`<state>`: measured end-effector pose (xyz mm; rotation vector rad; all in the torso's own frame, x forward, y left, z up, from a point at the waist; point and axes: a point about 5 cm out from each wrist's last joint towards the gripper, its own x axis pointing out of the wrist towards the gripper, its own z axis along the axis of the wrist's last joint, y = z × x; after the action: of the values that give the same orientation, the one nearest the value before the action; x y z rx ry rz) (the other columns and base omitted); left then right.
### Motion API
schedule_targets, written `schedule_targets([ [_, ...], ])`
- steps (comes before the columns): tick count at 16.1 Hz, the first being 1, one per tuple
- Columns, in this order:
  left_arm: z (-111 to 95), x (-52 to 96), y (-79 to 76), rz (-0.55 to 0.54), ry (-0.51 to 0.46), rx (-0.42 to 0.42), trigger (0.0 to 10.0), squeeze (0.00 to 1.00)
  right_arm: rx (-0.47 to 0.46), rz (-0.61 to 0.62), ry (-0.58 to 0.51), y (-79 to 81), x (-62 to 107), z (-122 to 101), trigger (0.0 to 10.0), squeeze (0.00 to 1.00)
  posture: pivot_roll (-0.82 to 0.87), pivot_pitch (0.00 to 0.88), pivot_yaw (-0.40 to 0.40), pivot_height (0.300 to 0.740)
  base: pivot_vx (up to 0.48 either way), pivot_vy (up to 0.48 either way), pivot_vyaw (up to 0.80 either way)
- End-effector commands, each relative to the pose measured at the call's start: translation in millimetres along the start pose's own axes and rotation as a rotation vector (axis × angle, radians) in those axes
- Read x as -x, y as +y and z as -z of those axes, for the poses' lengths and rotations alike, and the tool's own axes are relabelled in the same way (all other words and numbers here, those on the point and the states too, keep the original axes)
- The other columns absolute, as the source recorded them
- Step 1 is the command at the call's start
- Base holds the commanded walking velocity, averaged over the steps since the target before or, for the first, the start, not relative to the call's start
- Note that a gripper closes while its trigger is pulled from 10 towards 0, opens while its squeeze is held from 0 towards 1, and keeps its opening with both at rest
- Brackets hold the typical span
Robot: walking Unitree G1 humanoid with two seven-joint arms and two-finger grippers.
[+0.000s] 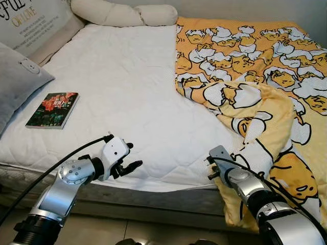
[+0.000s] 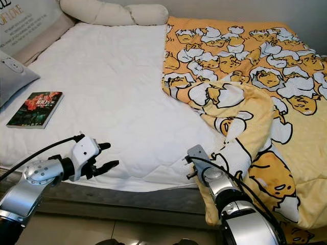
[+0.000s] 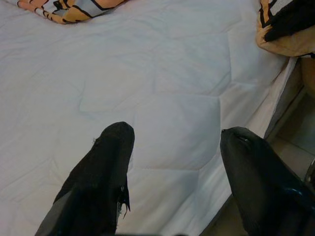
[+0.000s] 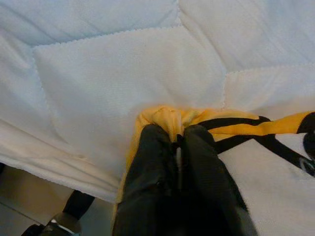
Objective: Clean up the room
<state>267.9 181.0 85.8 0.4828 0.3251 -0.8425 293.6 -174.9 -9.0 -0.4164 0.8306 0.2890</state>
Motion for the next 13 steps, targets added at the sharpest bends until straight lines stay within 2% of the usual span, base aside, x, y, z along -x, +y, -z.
schedule_targets([
  [1,4,0.6,-1.3,0.006,0.016,-0.009,10.0,0.0,-0.019,-0.007,-0.016,-4.3,0.8,-4,0.0,0.0,-0.05,0.0,0.025,0.74,0.0,0.0,0.0],
  [4,2,1.0,-2.0,-0.006,0.006,-0.012,10.0,0.0,-0.08,-0.071,-0.084,-1.0,1.9,-12,0.0,0.0,-0.04,0.0,0.017,0.74,0.0,0.0,0.0],
  [6,0,3.8,-0.9,-0.009,0.002,-0.016,10.0,0.0,-0.118,-0.226,-0.214,11.9,5.9,-35,0.0,0.0,-0.04,0.0,0.022,0.74,0.0,0.0,0.0],
  [7,2,6.3,-0.9,-0.002,0.01,-0.021,10.0,0.0,-0.099,-0.374,-0.315,25.2,14.1,-50,0.0,0.0,-0.05,0.0,0.039,0.74,0.0,0.0,0.0],
  [8,2,6.3,-0.9,-0.002,0.01,-0.021,10.0,0.0,-0.099,-0.374,-0.315,25.2,14.1,-50,0.0,0.0,-0.05,0.0,0.039,0.74,0.0,0.0,0.0],
  [9,4,7.5,-1.9,0.009,0.018,-0.025,10.0,0.0,-0.052,-0.486,-0.379,35.1,24.0,-58,0.0,0.0,-0.05,0.0,0.042,0.74,0.0,0.0,0.0],
  [10,5,8.5,-3.7,0.026,0.023,-0.027,10.0,0.0,0.02,-0.636,-0.447,45.6,42.3,-62,0.0,0.0,-0.06,0.0,0.047,0.74,0.0,0.0,0.0],
  [11,5,9.2,-6.8,0.047,0.029,-0.031,10.0,0.0,0.106,-0.813,-0.489,56.6,68.2,-61,0.0,0.0,-0.07,0.0,0.051,0.74,0.0,0.0,0.0],
  [13,6,9.9,-11.5,0.074,0.032,-0.033,10.0,0.0,0.213,-1.062,-0.495,72.6,106.4,-51,0.0,0.0,-0.08,0.0,0.055,0.74,0.0,0.0,0.0],
])
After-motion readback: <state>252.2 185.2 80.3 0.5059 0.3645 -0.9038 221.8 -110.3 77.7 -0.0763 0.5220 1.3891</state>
